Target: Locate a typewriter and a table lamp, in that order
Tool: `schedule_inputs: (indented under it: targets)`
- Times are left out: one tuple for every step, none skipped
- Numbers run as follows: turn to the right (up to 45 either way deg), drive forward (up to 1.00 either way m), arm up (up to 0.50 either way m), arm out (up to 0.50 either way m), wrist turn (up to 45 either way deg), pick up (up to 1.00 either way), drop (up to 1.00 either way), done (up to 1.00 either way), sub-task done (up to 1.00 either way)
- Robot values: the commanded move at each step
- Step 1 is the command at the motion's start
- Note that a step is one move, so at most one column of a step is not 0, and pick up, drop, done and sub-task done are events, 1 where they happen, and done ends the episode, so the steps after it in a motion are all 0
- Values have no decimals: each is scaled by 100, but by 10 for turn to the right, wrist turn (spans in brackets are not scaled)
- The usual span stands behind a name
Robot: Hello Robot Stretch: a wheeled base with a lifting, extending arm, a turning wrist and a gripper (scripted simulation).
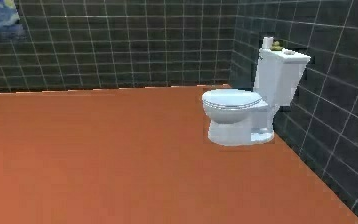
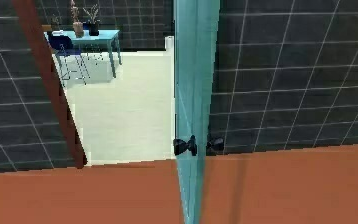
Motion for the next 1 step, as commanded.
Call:
schedule_inputs:
  targets:
    - [90,0,0,0,0,0,0,0,0]
